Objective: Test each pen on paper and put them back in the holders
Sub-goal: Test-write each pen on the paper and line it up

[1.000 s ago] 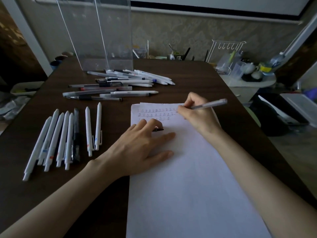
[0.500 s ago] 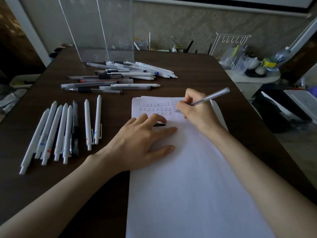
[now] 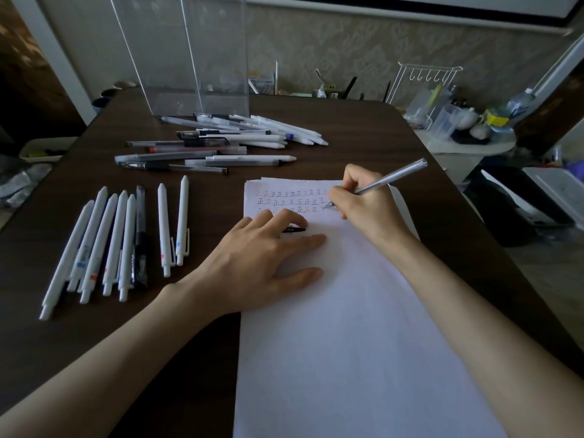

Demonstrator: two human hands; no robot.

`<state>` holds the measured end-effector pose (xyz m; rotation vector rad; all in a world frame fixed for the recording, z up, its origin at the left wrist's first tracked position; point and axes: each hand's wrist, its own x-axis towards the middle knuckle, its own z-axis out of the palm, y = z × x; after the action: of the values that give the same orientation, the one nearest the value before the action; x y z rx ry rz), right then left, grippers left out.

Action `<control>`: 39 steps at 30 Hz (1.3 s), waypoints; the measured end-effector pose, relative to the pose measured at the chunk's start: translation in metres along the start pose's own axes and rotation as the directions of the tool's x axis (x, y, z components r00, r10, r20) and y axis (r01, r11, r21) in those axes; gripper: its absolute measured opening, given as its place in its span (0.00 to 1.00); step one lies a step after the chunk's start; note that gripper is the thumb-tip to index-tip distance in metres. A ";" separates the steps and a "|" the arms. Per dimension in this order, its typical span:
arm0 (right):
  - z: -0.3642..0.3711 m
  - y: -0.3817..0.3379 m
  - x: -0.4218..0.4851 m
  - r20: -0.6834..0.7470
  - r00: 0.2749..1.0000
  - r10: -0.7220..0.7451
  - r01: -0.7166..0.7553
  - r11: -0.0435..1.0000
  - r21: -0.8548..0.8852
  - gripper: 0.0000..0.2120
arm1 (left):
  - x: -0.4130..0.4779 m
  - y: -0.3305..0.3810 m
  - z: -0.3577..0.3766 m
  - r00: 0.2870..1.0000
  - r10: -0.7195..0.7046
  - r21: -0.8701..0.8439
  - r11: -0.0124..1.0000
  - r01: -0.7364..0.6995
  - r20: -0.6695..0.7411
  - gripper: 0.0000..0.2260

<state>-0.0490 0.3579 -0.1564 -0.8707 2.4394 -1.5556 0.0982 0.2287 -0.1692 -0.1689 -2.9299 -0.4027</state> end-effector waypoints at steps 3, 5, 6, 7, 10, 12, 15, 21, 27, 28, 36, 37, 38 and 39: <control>0.001 0.000 -0.001 0.018 1.000 -0.005 0.005 1.000 -0.011 0.10 | 0.000 0.000 0.000 1.000 0.010 0.003 1.000 -0.010 -0.006 0.24; 0.001 -0.001 -0.001 0.014 1.000 0.004 -0.004 1.000 -0.005 0.09 | 0.000 -0.001 0.001 1.000 0.014 0.008 1.000 -0.014 -0.002 0.24; 0.001 -0.002 -0.002 0.013 1.000 0.009 -0.009 1.000 0.002 0.09 | 0.000 -0.001 0.001 1.000 0.017 0.011 1.000 -0.017 -0.005 0.25; 0.000 -0.002 -0.002 0.019 1.000 0.012 -0.012 1.000 0.006 0.09 | 0.000 -0.001 0.001 1.000 0.020 0.013 1.000 -0.019 -0.007 0.25; 0.001 -0.002 -0.002 0.031 0.999 0.006 -0.006 1.000 0.002 0.10 | -0.001 -0.001 0.000 1.000 0.026 0.014 1.000 -0.026 -0.005 0.25; 0.002 0.000 -0.001 -0.008 1.000 0.012 -0.012 1.000 -0.001 0.12 | -0.001 0.000 -0.001 0.999 0.036 0.012 0.999 -0.036 -0.012 0.25; 0.001 0.001 -0.001 -0.041 0.999 0.020 -0.019 1.000 0.013 0.12 | 0.000 0.000 0.000 0.997 0.057 -0.066 0.996 -0.060 -0.058 0.25; -0.004 -0.004 -0.005 0.007 0.998 -0.054 0.051 0.970 0.239 0.16 | 0.003 -0.004 0.001 0.966 -0.231 -0.293 0.937 0.189 -0.116 0.22; -0.001 -0.017 -0.015 0.257 0.956 -0.139 -0.053 0.783 0.620 0.12 | 0.000 -0.006 -0.004 0.934 -0.220 -0.317 0.940 0.126 -0.283 0.15; 0.000 -0.018 -0.016 0.260 0.956 -0.138 -0.066 0.760 0.647 0.15 | 0.000 -0.006 -0.005 0.931 -0.231 -0.338 0.932 0.128 -0.284 0.16; 0.001 -0.020 -0.021 0.246 0.962 -0.117 -0.052 0.807 0.588 0.15 | -0.001 -0.003 -0.008 0.937 -0.186 -0.348 0.934 0.075 -0.295 0.19; 0.000 -0.020 -0.021 0.232 0.966 -0.116 -0.049 0.797 0.602 0.15 | -0.001 -0.004 -0.008 0.934 -0.196 -0.355 0.931 0.082 -0.299 0.17; 0.000 -0.020 -0.020 0.216 0.970 -0.114 -0.046 0.784 0.619 0.14 | 0.000 -0.004 -0.008 0.930 -0.209 -0.363 0.927 0.090 -0.303 0.16; -0.001 -0.019 -0.019 0.204 0.973 -0.110 -0.044 0.776 0.630 0.14 | 0.000 -0.003 -0.008 0.928 -0.214 -0.366 0.926 0.093 -0.306 0.16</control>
<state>-0.0256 0.3628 -0.1431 -0.8833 1.5629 -1.9692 0.0989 0.2232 -0.1626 0.0851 -2.5144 -0.8784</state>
